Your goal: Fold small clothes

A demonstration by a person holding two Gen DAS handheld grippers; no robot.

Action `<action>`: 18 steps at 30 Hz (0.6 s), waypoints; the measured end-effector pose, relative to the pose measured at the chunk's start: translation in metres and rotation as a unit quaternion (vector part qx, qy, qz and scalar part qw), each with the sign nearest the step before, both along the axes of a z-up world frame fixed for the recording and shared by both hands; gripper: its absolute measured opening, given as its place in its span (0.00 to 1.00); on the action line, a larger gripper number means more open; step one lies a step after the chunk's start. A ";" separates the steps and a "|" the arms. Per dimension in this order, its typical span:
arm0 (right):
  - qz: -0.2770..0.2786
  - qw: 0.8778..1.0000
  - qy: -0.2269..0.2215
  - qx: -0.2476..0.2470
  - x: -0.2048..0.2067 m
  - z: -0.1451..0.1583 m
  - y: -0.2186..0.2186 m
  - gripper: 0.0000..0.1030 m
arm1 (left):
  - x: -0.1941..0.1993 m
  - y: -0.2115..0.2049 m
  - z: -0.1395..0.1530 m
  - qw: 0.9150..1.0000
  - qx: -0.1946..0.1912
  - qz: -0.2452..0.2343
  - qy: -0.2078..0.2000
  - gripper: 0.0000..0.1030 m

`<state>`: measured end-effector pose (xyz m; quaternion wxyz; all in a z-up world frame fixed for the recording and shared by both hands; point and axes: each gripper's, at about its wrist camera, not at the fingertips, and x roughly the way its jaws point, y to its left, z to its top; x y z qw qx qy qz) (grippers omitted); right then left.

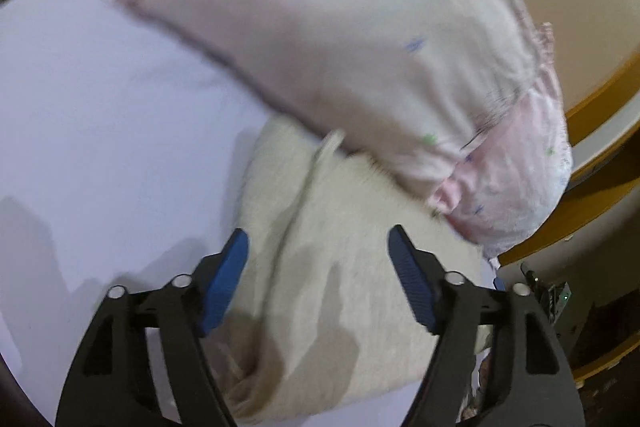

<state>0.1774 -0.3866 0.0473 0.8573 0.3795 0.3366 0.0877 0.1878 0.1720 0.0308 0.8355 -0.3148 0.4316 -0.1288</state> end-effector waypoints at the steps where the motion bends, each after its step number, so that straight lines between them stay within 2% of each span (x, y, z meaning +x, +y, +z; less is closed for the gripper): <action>1: -0.002 1.000 0.009 0.011 0.001 -0.005 -0.005 0.91 | -0.001 0.001 -0.008 1.000 -0.002 0.001 0.009 0.65; 3: -0.004 1.000 0.015 0.019 -0.001 -0.008 -0.005 0.91 | -0.003 0.002 -0.020 1.000 -0.004 0.003 0.025 0.64; 7: -0.002 1.000 0.006 0.022 -0.004 -0.008 -0.003 0.91 | -0.005 -0.003 -0.022 1.000 0.009 0.013 0.000 0.59; 9: 0.003 0.999 0.003 0.033 -0.008 -0.009 -0.006 0.91 | -0.003 -0.009 -0.027 1.000 -0.001 0.016 0.004 0.40; 10: 0.005 0.999 0.003 0.037 -0.009 -0.008 -0.007 0.91 | 0.000 -0.015 -0.032 1.000 -0.010 0.010 0.016 0.21; 12: 0.006 0.999 -0.002 0.046 -0.011 -0.007 -0.009 0.91 | -0.003 -0.018 -0.032 0.999 -0.045 0.017 0.019 0.19; 13: 0.004 0.999 -0.005 0.052 -0.012 -0.006 -0.012 0.91 | -0.005 -0.020 -0.026 0.997 -0.078 0.011 0.009 0.17; 14: 0.001 0.998 -0.012 0.062 -0.014 -0.005 -0.016 0.91 | -0.008 -0.027 -0.013 0.993 -0.116 0.003 -0.008 0.17; 16: -0.008 0.997 -0.023 0.076 -0.017 -0.001 -0.022 0.91 | -0.010 -0.046 0.013 0.988 -0.150 -0.017 -0.041 0.16; 18: -0.020 0.996 -0.034 0.082 -0.020 0.002 -0.030 0.91 | -0.006 -0.086 0.041 0.976 -0.196 -0.064 -0.076 0.16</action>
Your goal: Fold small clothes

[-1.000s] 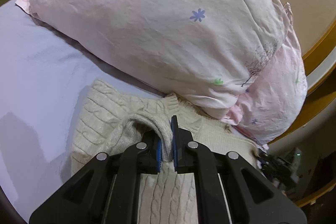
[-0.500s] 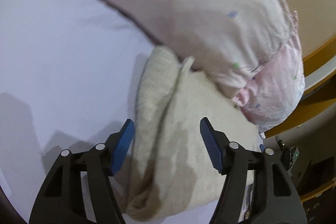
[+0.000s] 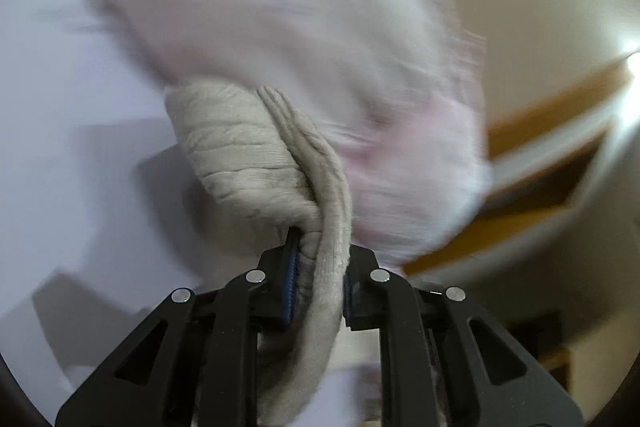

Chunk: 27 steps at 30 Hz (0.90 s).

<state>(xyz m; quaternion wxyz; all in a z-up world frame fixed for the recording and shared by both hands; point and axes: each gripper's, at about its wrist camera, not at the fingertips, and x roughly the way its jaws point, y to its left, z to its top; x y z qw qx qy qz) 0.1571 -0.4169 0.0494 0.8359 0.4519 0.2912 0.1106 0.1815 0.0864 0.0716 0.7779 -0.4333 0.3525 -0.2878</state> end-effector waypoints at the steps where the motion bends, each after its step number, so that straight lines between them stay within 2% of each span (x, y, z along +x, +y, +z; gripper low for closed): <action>1: -0.005 1.000 -0.005 -0.001 -0.002 0.002 -0.003 0.90 | 0.005 -0.030 0.012 0.999 -0.020 -0.032 -0.019 0.16; 2: -0.016 1.000 -0.006 -0.010 -0.003 0.003 -0.008 0.90 | 0.008 -0.051 0.017 0.998 -0.034 -0.052 -0.029 0.16; 4: -0.032 0.999 -0.003 -0.022 -0.004 0.004 -0.016 0.89 | 0.027 -0.121 0.015 0.989 -0.083 -0.118 -0.027 0.17; 6: -0.041 0.999 0.002 -0.023 -0.004 0.001 -0.025 0.89 | 0.053 -0.182 -0.011 0.971 -0.149 -0.181 0.034 0.20; 7: -0.044 0.999 0.009 -0.023 -0.003 -0.001 -0.030 0.89 | 0.064 -0.206 -0.029 0.959 -0.179 -0.206 0.080 0.22; 8: -0.044 0.999 0.017 -0.025 -0.003 -0.003 -0.035 0.89 | 0.070 -0.225 -0.045 0.945 -0.202 -0.223 0.126 0.22; 9: -0.039 0.999 0.023 -0.029 -0.002 -0.005 -0.040 0.89 | 0.071 -0.237 -0.058 0.937 -0.215 -0.232 0.153 0.22; 10: -0.035 0.999 0.028 -0.030 -0.002 -0.006 -0.044 0.89 | 0.069 -0.239 -0.058 0.938 -0.211 -0.236 0.143 0.22; 11: -0.030 0.999 0.033 -0.026 -0.002 -0.008 -0.048 0.89 | 0.067 -0.235 -0.052 0.944 -0.195 -0.238 0.117 0.22; 12: -0.023 0.999 0.047 -0.008 0.000 -0.013 -0.054 0.91 | 0.062 -0.220 -0.040 0.959 -0.157 -0.223 0.074 0.22; 13: -0.015 0.998 0.055 0.009 0.001 -0.018 -0.056 0.92 | 0.061 -0.208 -0.033 0.967 -0.135 -0.208 0.056 0.25; 14: -0.002 0.997 0.065 0.029 0.004 -0.022 -0.057 0.92 | 0.056 -0.188 -0.024 0.980 -0.085 -0.177 0.031 0.38; 16: 0.028 0.994 0.096 0.036 0.012 -0.030 -0.053 0.92 | 0.051 -0.163 -0.016 0.992 -0.005 -0.127 0.019 0.57; 17: 0.042 0.992 0.115 0.028 0.016 -0.034 -0.048 0.92 | 0.046 -0.152 -0.016 0.993 0.052 -0.103 0.022 0.60; 18: 0.060 0.990 0.129 0.017 0.021 -0.037 -0.041 0.92 | 0.044 -0.148 -0.018 0.992 0.082 -0.096 0.026 0.60; 21: 0.086 0.984 0.153 -0.038 0.028 -0.037 -0.021 0.92 | 0.035 -0.149 -0.034 0.981 0.162 -0.100 0.047 0.63; 24: 0.106 0.982 0.148 -0.060 0.030 -0.036 -0.008 0.91 | 0.029 -0.153 -0.049 0.973 0.192 -0.109 0.060 0.67; 26: 0.119 0.980 0.146 -0.061 0.031 -0.037 -0.003 0.81 | 0.026 -0.165 -0.058 0.971 0.199 -0.119 0.067 0.73; 27: 0.127 0.979 0.149 -0.060 0.033 -0.040 0.000 0.67 | 0.024 -0.165 -0.065 0.969 0.203 -0.123 0.066 0.73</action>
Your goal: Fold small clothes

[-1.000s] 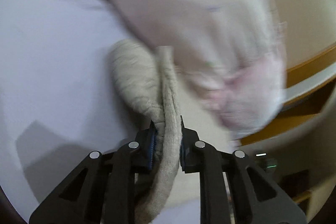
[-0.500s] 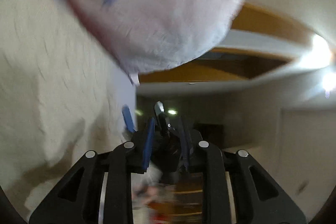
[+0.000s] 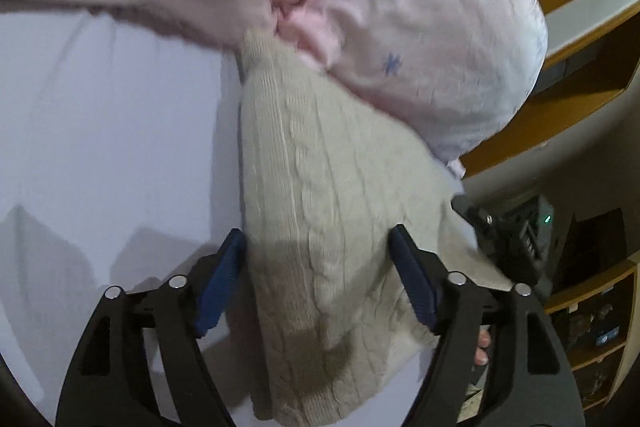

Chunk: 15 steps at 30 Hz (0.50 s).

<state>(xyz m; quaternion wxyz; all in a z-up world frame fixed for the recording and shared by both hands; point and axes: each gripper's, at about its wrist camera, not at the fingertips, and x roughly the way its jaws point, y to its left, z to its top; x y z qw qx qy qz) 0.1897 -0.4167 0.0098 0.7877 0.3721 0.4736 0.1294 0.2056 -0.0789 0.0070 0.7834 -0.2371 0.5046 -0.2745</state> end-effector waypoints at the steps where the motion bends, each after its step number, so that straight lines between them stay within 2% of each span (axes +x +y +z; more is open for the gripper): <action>1: -0.002 1.000 -0.005 -0.004 0.000 0.001 0.000 0.60 | -0.001 -0.004 0.002 1.000 0.005 0.002 -0.015 0.75; 3: 0.006 0.998 -0.010 0.056 0.000 -0.004 0.001 0.39 | -0.004 -0.013 0.002 0.999 0.017 -0.002 -0.038 0.75; 4: 0.002 0.997 -0.017 0.071 -0.001 -0.004 0.001 0.37 | -0.004 -0.014 0.001 0.999 0.024 0.001 -0.043 0.66; 5: 0.003 0.997 -0.022 0.073 -0.002 -0.002 0.002 0.36 | -0.004 -0.009 0.002 0.999 0.023 0.000 -0.040 0.53; 7: 0.015 0.993 -0.043 0.108 -0.005 0.003 0.009 0.34 | -0.006 0.012 0.007 0.999 -0.012 -0.007 -0.037 0.38; 8: 0.028 0.990 -0.053 0.130 -0.005 0.006 0.015 0.34 | -0.010 0.028 0.015 0.998 -0.038 -0.019 -0.038 0.37; 9: 0.050 0.987 -0.061 0.140 -0.004 0.010 0.028 0.33 | -0.012 0.037 0.020 0.998 -0.041 -0.022 -0.047 0.37; 10: 0.072 0.986 -0.067 0.134 -0.002 0.014 0.042 0.33 | -0.019 0.053 0.032 0.997 -0.026 -0.018 -0.077 0.37; 11: 0.095 0.987 -0.063 0.111 0.002 0.017 0.062 0.34 | -0.023 0.066 0.039 0.995 -0.003 -0.011 -0.100 0.37; 12: 0.105 0.989 -0.051 0.086 0.006 0.015 0.076 0.40 | -0.024 0.076 0.043 0.994 0.016 -0.003 -0.112 0.38; 14: 0.105 0.993 -0.029 0.055 0.011 0.010 0.087 0.48 | -0.020 0.098 0.042 0.993 0.050 0.025 -0.108 0.41; 15: 0.097 0.993 -0.021 0.058 0.010 0.007 0.084 0.54 | -0.016 0.110 0.034 0.994 0.055 0.041 -0.088 0.42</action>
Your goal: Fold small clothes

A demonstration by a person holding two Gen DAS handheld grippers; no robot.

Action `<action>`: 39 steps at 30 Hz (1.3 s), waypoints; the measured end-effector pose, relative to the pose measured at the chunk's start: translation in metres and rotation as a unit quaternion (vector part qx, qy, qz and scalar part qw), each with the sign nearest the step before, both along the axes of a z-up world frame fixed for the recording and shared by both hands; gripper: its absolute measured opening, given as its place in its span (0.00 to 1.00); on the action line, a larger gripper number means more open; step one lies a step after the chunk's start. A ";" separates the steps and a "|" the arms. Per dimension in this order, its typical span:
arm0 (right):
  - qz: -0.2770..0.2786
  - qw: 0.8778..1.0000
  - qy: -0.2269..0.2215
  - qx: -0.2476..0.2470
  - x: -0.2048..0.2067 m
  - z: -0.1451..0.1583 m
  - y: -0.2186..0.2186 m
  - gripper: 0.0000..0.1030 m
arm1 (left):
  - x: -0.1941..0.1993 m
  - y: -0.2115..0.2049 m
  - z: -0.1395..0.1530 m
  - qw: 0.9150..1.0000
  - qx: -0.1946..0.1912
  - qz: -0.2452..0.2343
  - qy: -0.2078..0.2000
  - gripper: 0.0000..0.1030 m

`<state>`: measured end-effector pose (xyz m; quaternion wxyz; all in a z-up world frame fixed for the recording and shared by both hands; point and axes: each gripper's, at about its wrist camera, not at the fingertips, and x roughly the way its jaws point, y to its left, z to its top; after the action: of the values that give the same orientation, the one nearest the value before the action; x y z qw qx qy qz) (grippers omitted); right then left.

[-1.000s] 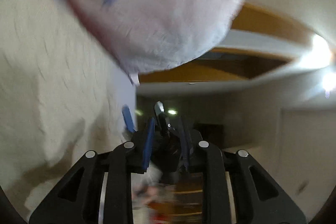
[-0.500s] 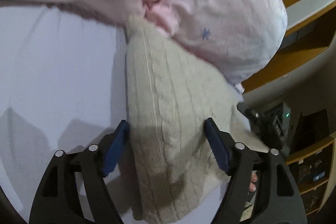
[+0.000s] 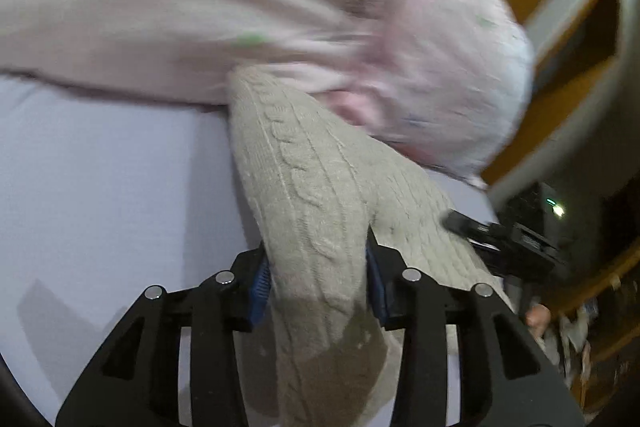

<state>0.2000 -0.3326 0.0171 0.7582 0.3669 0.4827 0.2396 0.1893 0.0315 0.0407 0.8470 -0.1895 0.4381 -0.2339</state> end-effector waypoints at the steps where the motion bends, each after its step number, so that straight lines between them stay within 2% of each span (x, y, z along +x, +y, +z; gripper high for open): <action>1: -0.004 1.000 0.001 0.009 -0.001 -0.001 -0.003 0.60 | 0.000 0.008 -0.004 1.000 -0.009 0.006 0.015 0.43; 3: 0.000 1.000 -0.011 0.016 -0.004 0.003 -0.003 0.60 | -0.007 0.015 -0.011 1.000 -0.021 0.013 0.016 0.48; 4: 0.007 1.000 -0.018 0.008 -0.005 0.005 0.001 0.35 | -0.012 0.014 -0.009 1.000 -0.009 0.013 0.002 0.50; 5: 0.011 0.999 -0.029 -0.038 -0.004 0.010 0.009 0.19 | -0.018 0.011 -0.006 1.000 0.007 0.012 -0.011 0.51; 6: -0.001 0.996 -0.039 -0.083 -0.002 0.015 0.010 0.15 | -0.020 0.009 -0.004 1.000 0.015 0.014 -0.017 0.51; 8: -0.040 0.993 -0.035 -0.104 0.007 0.016 -0.002 0.10 | -0.034 0.019 0.003 0.999 0.015 0.016 -0.029 0.51; 10: -0.075 0.986 -0.016 -0.151 0.010 0.016 -0.012 0.10 | -0.040 0.015 0.010 0.999 0.027 0.023 -0.039 0.55; 12: -0.081 0.982 -0.027 -0.169 0.000 0.026 -0.011 0.16 | -0.054 0.012 0.013 0.997 0.050 0.025 -0.051 0.63; 14: -0.101 0.974 -0.070 -0.190 -0.025 0.050 -0.011 0.26 | -0.069 0.014 0.014 0.996 0.069 0.027 -0.053 0.72; 15: -0.107 0.971 -0.094 -0.193 -0.040 0.062 -0.012 0.47 | -0.078 0.014 0.013 0.996 0.070 0.025 -0.049 0.75; 16: -0.113 0.968 -0.115 -0.193 -0.057 0.073 -0.014 0.78 | -0.086 0.013 0.011 0.997 0.063 0.019 -0.044 0.79; 17: -0.118 0.963 -0.142 -0.195 -0.080 0.087 -0.014 0.91 | -0.093 0.011 0.009 0.998 0.057 0.013 -0.038 0.86; 18: -0.114 0.961 -0.159 -0.195 -0.094 0.093 -0.013 0.98 | -0.099 0.008 0.007 0.998 0.057 0.008 -0.033 0.88; 20: -0.088 0.956 -0.183 -0.212 -0.126 0.103 -0.003 0.98 | -0.108 -0.004 0.003 0.997 0.073 0.005 -0.028 0.93; 21: -0.079 0.953 -0.180 -0.231 -0.134 0.102 0.008 0.98 | -0.112 -0.010 0.002 0.996 0.087 0.007 -0.026 0.95; 22: -0.072 0.949 -0.171 -0.254 -0.144 0.100 0.013 0.98 | -0.114 -0.017 0.001 0.994 0.105 0.012 -0.027 0.99; 24: -0.057 0.938 -0.137 -0.312 -0.156 0.084 0.034 0.98 | -0.119 -0.033 -0.002 0.987 0.153 0.021 -0.034 0.99; 25: -0.044 0.936 -0.125 -0.325 -0.159 0.075 0.041 0.98 | -0.119 -0.041 -0.005 0.983 0.179 0.024 -0.033 0.99; 27: -0.013 0.938 -0.100 -0.332 -0.154 0.056 0.062 0.98 | -0.119 -0.050 -0.011 0.978 0.204 0.026 -0.028 0.99; 30: -0.005 0.934 -0.063 -0.352 -0.146 0.032 0.078 0.98 | -0.116 -0.053 -0.022 0.976 0.214 0.031 -0.012 0.99; 34: -0.013 0.917 -0.058 -0.395 -0.146 0.025 0.095 0.98 | -0.117 -0.057 -0.026 0.969 0.241 0.040 -0.019 0.99; 39: -0.004 0.909 -0.047 -0.414 -0.147 0.018 0.098 0.98 | -0.120 -0.065 -0.029 0.960 0.277 0.035 -0.025 0.99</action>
<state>0.0529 -0.2344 0.0349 0.8650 0.0104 0.5006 0.0324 0.0690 -0.0336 0.0112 0.8848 0.0430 0.4573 -0.0780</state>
